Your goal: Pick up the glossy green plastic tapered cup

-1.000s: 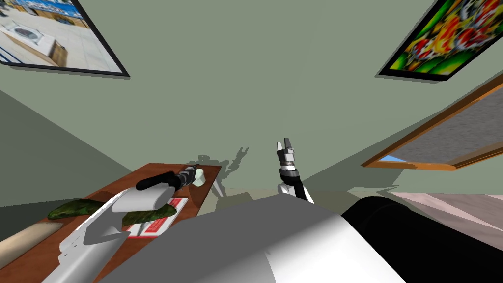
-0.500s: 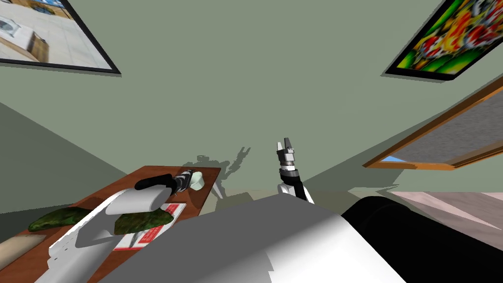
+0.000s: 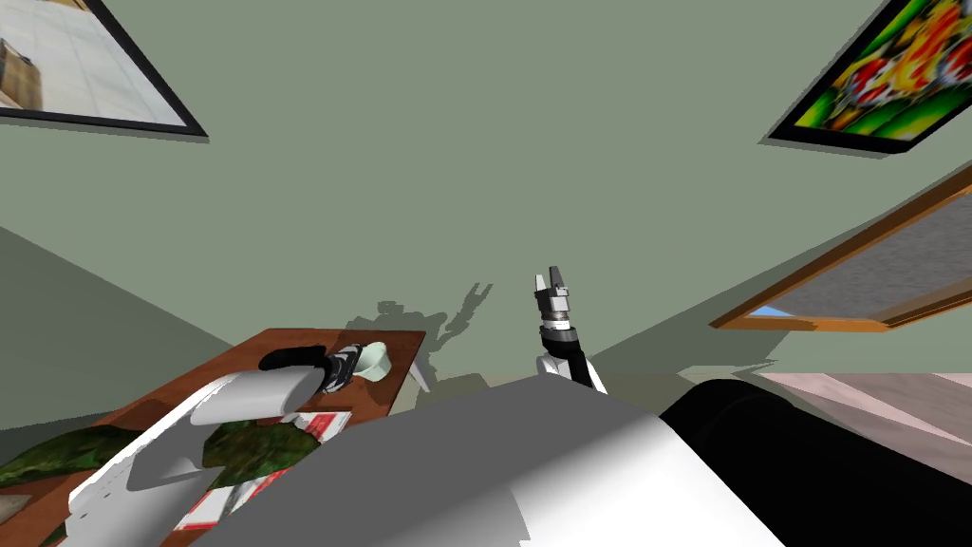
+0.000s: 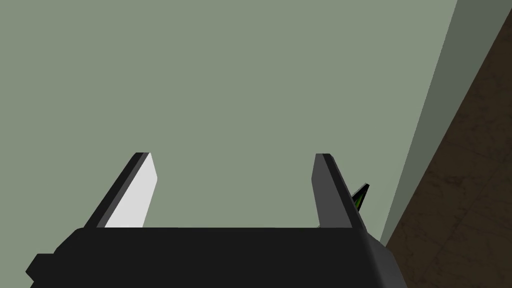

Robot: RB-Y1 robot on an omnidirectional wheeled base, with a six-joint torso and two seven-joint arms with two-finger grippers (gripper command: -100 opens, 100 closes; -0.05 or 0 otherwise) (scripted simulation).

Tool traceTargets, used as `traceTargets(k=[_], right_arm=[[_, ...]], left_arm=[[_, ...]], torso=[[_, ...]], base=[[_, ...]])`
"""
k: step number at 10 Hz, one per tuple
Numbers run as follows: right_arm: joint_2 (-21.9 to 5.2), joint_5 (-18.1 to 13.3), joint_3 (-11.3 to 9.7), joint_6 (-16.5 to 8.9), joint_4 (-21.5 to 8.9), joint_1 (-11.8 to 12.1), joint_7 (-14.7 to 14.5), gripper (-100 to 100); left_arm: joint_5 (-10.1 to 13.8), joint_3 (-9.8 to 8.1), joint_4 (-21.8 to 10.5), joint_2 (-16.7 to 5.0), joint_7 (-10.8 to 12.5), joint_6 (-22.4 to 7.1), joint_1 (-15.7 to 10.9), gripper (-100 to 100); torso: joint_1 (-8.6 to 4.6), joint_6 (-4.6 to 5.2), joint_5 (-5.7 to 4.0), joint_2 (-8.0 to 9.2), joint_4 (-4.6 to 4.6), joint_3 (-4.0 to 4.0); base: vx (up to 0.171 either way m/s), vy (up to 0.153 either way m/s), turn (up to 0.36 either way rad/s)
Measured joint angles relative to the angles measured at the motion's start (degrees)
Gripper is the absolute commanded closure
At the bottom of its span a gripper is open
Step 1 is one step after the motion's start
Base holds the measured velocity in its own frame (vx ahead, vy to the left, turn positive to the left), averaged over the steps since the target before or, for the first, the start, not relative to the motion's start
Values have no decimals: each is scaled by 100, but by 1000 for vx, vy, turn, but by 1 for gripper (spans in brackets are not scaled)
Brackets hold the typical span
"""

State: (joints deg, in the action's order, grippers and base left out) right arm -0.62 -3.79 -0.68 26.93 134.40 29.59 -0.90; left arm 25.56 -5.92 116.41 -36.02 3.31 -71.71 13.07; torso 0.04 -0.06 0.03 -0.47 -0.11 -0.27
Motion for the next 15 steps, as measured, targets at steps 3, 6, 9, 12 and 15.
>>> traceTargets(k=[3, 6, 9, 12, 15], right_arm=[[0, 0, 0, 0, 0, -1, 0, 0], [1, 0, -1, 0, 0, -2, 0, 0], [1, 0, 0, 0, 0, -2, 0, 0], [1, 0, -1, 0, 0, -2, 0, 0], [1, 0, -1, 0, 0, -2, 0, 0]], left_arm=[[-49, 83, -176, 46, 32, -258, 209, 0], [256, 13, -488, -168, -108, 4, 295, -100], [644, -43, -896, -415, -265, 332, 385, -100], [1074, -106, -1414, -748, -460, 726, 508, -100], [1470, -186, -1779, -998, -598, 1030, 627, -100]], torso=[[0, 1, 0, 16, 3, 8], [-25, 1, -6, 53, 12, 30], [-17, 0, -5, 50, 11, 29], [-31, 4, -7, 56, 12, 32], [-20, 4, -5, 52, 12, 30]], base=[[59, 5, 0], [-30, -74, -164], [-21, -55, -89], [-26, -73, -130], [-14, -46, -90]])
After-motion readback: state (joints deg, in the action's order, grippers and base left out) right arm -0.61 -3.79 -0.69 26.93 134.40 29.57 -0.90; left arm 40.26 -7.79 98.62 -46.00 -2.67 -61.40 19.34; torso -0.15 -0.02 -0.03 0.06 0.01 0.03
